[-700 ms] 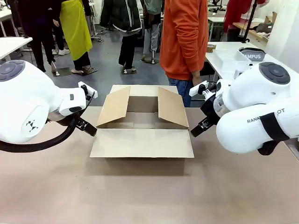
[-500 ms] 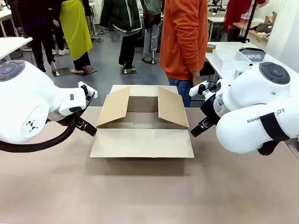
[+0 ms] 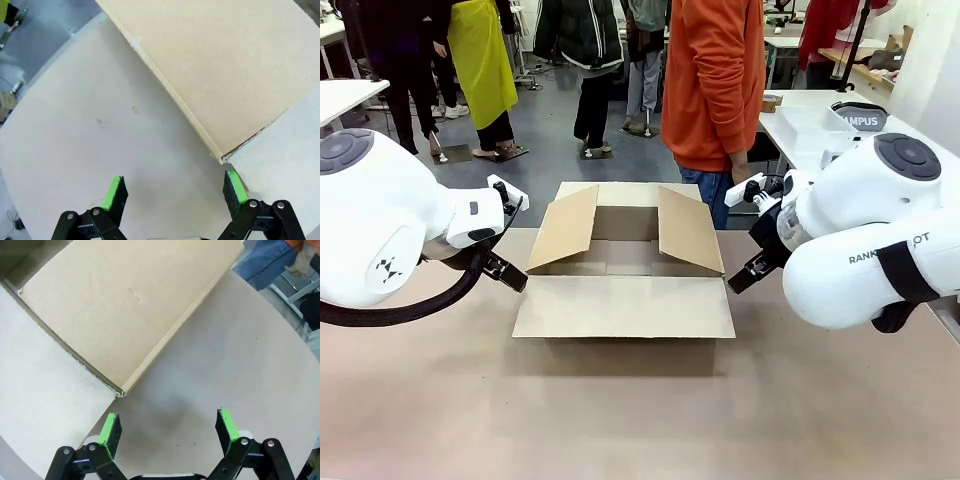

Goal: Pack the gift set into the box.
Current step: Place both hands on the side flaps of the Package Box and spread them outward.

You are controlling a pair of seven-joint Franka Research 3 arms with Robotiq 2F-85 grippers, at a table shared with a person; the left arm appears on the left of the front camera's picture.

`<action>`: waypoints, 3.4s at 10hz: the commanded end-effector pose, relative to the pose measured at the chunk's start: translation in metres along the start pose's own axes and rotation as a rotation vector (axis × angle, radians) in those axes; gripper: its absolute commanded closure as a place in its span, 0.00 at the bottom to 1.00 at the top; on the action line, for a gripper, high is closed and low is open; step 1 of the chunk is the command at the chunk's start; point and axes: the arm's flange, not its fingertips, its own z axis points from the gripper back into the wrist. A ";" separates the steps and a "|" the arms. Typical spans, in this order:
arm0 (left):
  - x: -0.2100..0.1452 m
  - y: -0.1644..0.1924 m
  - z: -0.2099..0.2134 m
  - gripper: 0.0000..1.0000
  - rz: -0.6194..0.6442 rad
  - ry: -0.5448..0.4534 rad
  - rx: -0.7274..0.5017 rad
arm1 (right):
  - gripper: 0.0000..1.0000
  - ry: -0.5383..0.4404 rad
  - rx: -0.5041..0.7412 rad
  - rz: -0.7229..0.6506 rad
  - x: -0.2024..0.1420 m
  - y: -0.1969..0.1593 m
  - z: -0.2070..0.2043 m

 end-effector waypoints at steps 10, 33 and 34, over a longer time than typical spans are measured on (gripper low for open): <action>0.000 0.000 0.000 0.00 0.000 0.000 0.000 | 0.00 0.000 0.000 0.000 0.000 0.000 0.000; -0.227 0.243 0.171 0.00 0.972 -0.663 -0.767 | 0.00 -0.469 0.628 -1.132 -0.210 -0.233 0.212; -0.230 0.243 0.170 0.00 0.995 -0.630 -0.781 | 0.00 -0.427 0.624 -1.147 -0.203 -0.227 0.211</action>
